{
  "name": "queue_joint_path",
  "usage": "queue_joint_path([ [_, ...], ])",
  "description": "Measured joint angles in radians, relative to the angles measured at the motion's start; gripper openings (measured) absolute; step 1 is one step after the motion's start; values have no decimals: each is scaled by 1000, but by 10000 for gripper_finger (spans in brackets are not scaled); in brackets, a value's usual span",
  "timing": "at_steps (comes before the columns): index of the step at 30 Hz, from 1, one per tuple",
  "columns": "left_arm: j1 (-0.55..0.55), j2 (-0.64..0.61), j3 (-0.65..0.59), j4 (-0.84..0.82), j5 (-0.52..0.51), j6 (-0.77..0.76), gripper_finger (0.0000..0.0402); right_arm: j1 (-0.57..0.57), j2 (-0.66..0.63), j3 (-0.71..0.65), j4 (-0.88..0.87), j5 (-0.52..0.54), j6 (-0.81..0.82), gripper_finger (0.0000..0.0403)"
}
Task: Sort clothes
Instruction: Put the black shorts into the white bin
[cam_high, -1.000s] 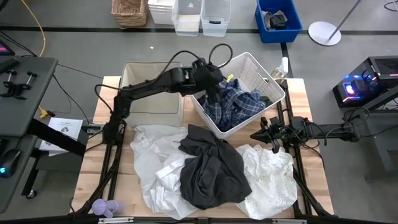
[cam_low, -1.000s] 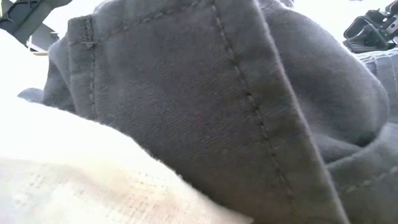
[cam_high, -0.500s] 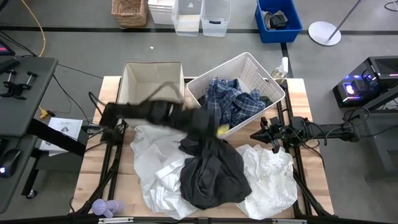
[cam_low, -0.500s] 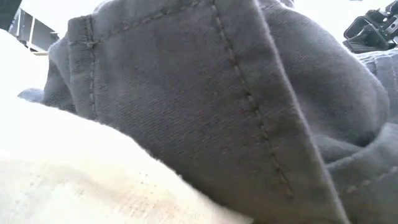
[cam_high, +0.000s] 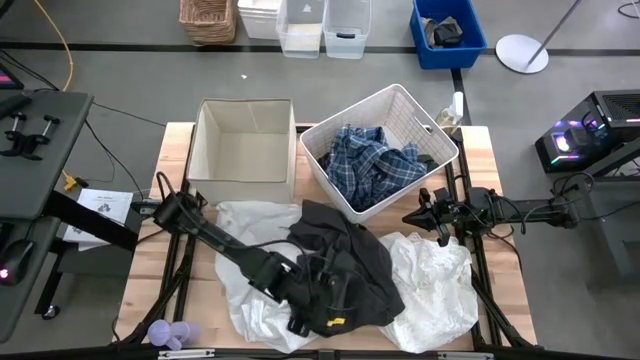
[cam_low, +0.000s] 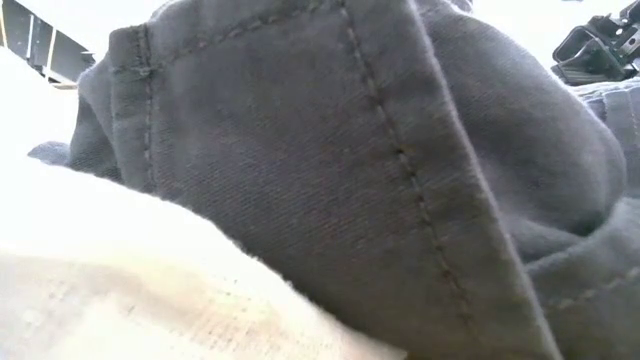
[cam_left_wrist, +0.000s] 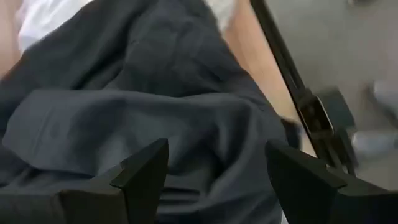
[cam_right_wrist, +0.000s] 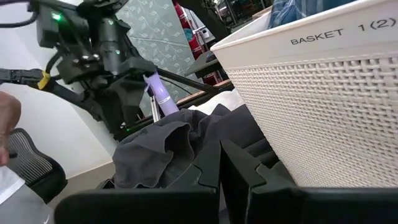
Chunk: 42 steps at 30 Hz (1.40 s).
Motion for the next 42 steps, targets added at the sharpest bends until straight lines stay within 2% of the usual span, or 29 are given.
queue_joint_path([
  [2, 19, -2, -13, 30, -18, -76, 257, 0, 0, 0, 0, 0, 0, 0],
  [7, 57, -12, -14, -18, -187, -207, 257, 0, 0, 0, 0, 0, 0, 0],
  [9, 70, -19, -14, -47, -207, -262, 257, 0, 0, 0, 0, 0, 0, 0],
  [15, 131, -3, -44, -106, -35, -445, 257, 0, 0, 0, 0, 0, 0, 0],
  [18, 165, -3, -98, -24, 30, -525, 257, 0, 0, 0, 0, 0, 0, 0],
  [24, 215, 27, -211, 44, 131, -595, 257, 0, 4, 0, 0, 0, 0, 0],
  [27, 225, 54, -259, 119, 160, -550, 254, 0, 7, 0, 0, 0, 0, 0],
  [29, 219, 67, -266, 127, 152, -512, 235, 0, 12, 0, 0, 0, 0, 0],
  [31, 208, 76, -266, 137, 147, -499, 188, 0, 16, 0, 0, 0, 0, 0],
  [34, 190, 68, -248, 174, 127, -426, 57, 0, 19, 0, 0, 0, 0, 0],
  [35, 183, 60, -233, 197, 114, -394, 31, 0, 21, 0, 0, 0, 0, 0],
  [40, 154, -62, -55, 287, 73, -178, 8, 0, 20, 0, 0, 0, 0, 0],
  [42, 152, -121, 43, 327, 13, -60, 6, 0, 19, 0, 0, 0, 0, 0],
])
